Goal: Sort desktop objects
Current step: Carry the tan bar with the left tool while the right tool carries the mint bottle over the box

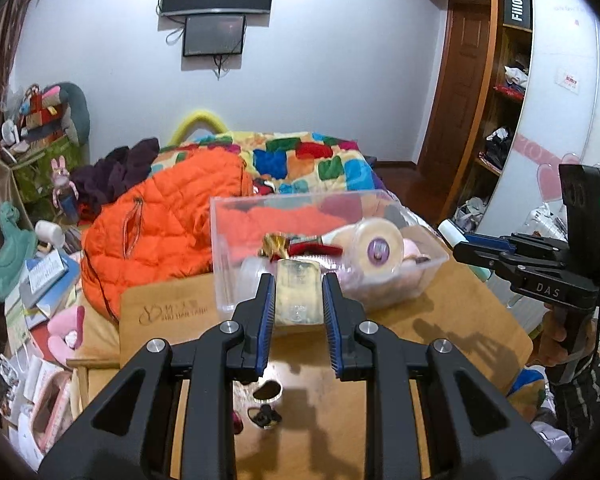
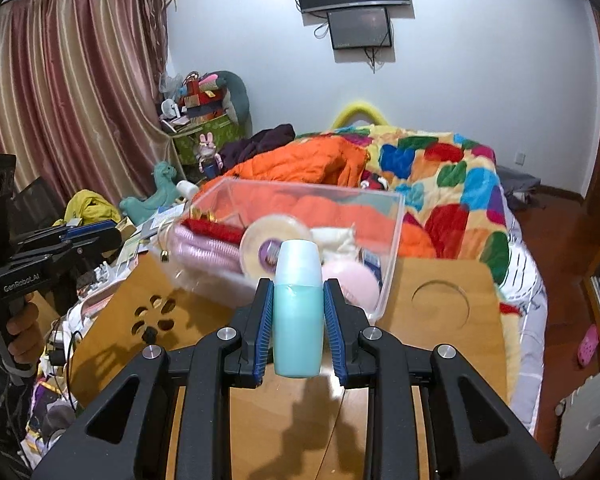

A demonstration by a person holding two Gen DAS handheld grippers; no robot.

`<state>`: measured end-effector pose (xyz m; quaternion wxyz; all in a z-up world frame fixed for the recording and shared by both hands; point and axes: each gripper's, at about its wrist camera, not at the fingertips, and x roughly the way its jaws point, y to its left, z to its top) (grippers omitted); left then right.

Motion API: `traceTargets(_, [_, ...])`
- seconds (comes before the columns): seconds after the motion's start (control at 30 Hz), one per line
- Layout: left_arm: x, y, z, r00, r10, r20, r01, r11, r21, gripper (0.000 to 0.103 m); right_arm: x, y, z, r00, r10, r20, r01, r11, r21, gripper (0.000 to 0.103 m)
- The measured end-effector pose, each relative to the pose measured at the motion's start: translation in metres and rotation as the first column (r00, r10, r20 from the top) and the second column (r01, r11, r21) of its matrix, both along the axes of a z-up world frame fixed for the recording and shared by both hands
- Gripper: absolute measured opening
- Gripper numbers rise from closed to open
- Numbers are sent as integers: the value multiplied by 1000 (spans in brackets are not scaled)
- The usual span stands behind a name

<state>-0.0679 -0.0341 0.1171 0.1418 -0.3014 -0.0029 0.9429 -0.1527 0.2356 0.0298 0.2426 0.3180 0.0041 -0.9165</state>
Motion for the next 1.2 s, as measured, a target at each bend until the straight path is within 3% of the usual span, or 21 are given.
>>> traceTargets(0.17, [-9, 11, -1, 1000, -5, -25, 4, 1000, -21, 23, -15, -6, -1, 1000, -2, -4, 2, 1000, 29, 23])
traceTargets(0.57, [-52, 33, -16, 997, -65, 31, 63, 997, 42, 23, -48, -19, -18, 1000, -3, 28, 1, 998, 63, 23])
traceTargets(0.83, [-74, 43, -26, 996, -57, 68, 53, 997, 52, 23, -54, -28, -26, 999, -33, 0, 33, 989, 145, 23])
traceTargets(1.1, [-70, 51, -29, 997, -48, 55, 48, 999, 4, 23, -54, -30, -25, 1000, -30, 0, 30, 987, 157, 23])
traceTargets(1.2, [-69, 52, -28, 997, -56, 57, 56, 998, -1, 29, -53, -31, -25, 999, -33, -1, 33, 986, 162, 23])
